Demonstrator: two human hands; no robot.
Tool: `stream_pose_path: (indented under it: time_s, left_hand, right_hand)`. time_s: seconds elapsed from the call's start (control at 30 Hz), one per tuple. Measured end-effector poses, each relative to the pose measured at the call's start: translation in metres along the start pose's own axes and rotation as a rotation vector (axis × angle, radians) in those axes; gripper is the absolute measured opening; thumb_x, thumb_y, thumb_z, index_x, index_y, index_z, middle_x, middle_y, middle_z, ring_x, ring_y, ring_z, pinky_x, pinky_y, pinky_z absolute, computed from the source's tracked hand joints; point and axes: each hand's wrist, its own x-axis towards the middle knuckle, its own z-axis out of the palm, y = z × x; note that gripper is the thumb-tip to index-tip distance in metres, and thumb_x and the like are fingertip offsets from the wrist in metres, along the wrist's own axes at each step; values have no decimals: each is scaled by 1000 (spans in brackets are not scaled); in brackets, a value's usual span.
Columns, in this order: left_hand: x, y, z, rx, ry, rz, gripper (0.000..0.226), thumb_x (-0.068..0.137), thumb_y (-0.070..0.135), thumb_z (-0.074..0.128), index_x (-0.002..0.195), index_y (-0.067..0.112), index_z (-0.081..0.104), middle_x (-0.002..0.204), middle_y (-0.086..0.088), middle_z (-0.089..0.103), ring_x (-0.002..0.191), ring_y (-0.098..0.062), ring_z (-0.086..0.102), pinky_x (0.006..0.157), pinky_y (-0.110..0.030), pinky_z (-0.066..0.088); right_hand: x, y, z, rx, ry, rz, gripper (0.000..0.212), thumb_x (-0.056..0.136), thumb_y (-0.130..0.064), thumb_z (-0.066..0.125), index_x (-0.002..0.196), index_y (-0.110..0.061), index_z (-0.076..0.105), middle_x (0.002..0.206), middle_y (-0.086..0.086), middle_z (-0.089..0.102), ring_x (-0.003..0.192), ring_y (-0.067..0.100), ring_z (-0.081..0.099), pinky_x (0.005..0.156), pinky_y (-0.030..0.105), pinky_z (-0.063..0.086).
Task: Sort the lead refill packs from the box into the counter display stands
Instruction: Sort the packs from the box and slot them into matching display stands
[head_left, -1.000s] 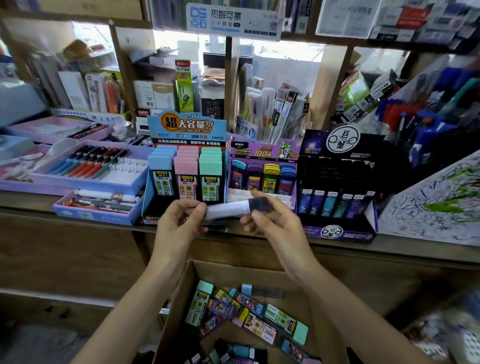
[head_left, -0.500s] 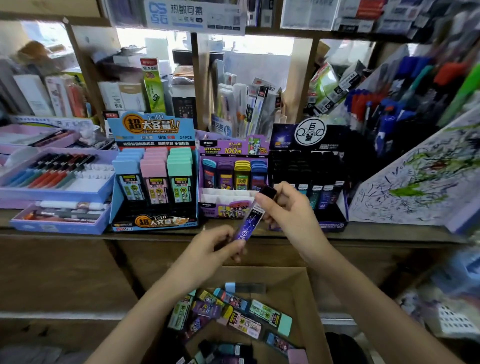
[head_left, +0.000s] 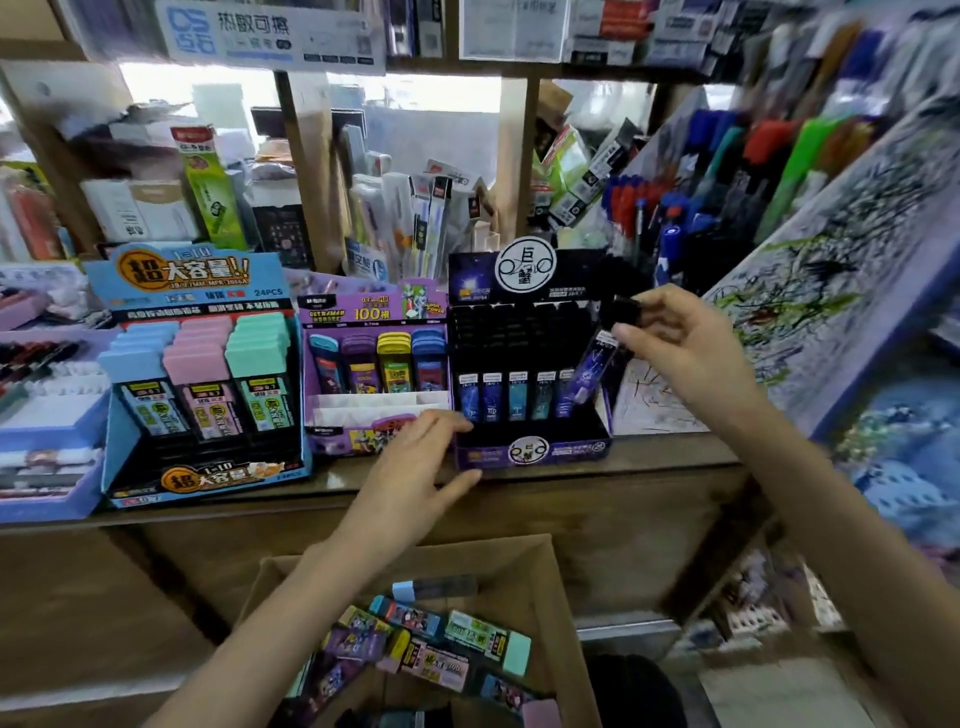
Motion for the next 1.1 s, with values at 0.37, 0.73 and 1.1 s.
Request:
stream_pose_path:
  time_s: [0.37,0.73,1.1]
  left_hand:
    - [4,-1,37,176,-120,45,56,95,37,49,145,25,28,149,10,31,137,-7,26,109,-25,22]
    - [9,6,34,140,-93,20,46,95,27,51,139,21,41,142,7,42,131,-8,36,109,-28,33]
    - [-3,16,22,68,-66,3,48,95,26,51,141,17,38,143,4,40,133,-11,34,109,-26,29]
  right_hand:
    - [3,46,-2,-367,-119,-25,21,86,-13,65,107,-12,64,88,4,67,83,15,64,70,6,45]
    - [4,52,6,-478,-74,-122,26,89,-12,62,113,-12,53,83,-12,51,71,4,54,69,24,47]
    - [3,41,11,-787,-73,-191,32,93,-15,55,124,-5,56,114,9,52,105,24,49,82,27,37]
